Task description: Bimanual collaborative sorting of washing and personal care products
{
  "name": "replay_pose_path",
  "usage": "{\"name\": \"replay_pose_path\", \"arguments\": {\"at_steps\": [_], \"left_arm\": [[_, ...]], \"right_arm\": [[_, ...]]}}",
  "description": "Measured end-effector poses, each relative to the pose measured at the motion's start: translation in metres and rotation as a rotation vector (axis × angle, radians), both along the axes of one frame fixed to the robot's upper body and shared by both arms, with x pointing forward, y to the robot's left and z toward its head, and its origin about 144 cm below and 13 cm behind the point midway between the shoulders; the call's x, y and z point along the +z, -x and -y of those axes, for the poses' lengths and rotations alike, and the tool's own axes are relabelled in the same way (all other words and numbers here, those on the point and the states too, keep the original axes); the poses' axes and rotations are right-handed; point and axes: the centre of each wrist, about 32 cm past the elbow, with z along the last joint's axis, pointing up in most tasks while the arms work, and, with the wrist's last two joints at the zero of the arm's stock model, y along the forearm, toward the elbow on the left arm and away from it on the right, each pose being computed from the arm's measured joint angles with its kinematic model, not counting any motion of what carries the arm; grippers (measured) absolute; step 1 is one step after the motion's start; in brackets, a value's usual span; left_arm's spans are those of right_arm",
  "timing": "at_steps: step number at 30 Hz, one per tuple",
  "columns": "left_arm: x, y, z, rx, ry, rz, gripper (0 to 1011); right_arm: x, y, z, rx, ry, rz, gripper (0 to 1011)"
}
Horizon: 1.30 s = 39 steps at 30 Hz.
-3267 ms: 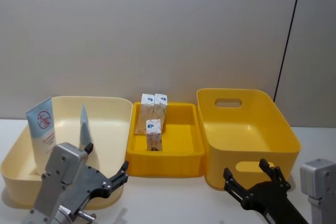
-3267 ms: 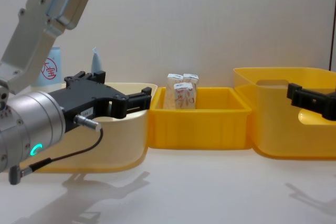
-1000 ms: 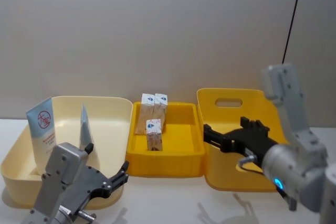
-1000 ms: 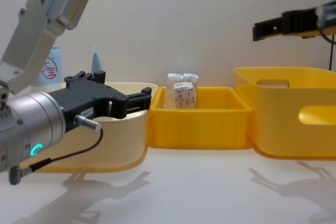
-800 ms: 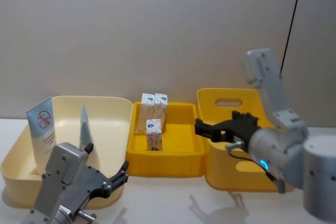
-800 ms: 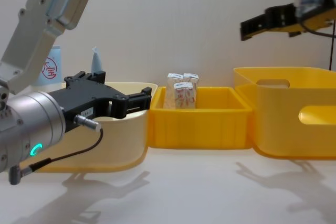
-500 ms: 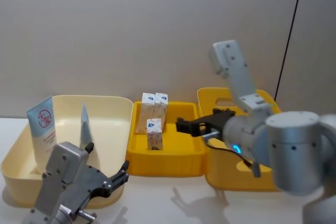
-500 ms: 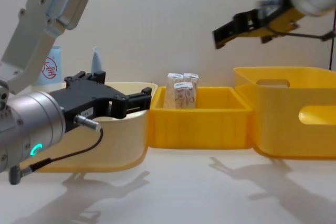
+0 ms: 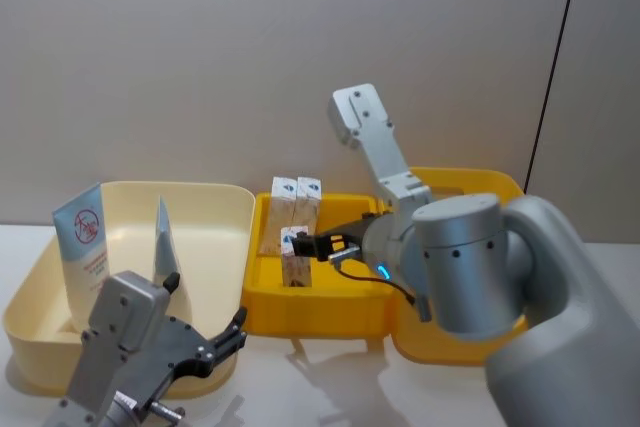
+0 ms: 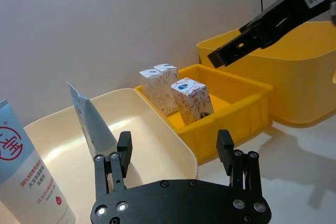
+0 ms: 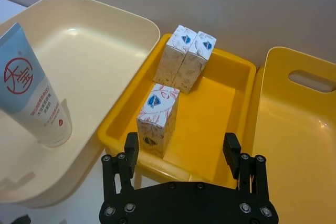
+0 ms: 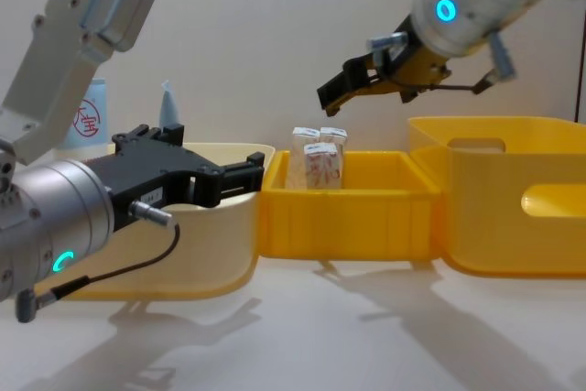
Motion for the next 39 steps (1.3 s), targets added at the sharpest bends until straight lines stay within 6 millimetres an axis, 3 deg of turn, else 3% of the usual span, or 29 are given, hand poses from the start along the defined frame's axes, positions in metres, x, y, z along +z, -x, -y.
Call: {"name": "replay_pose_path", "arguments": {"at_steps": [10,23,39], "left_arm": [[0.0,0.0,0.0,0.0,0.0,0.0,1003],[0.0,0.0,0.0,0.0,0.0,0.0,1003],[0.0,0.0,0.0,0.0,0.0,0.0,1003]], "right_arm": [[-0.019,-0.016,-0.013,-0.025,-0.019,0.067,1001],[-0.049,-0.037,-0.011,-0.046,-0.106,0.129,1001],[-0.06,-0.06,-0.012,-0.007,-0.158,0.064,1001]]}}
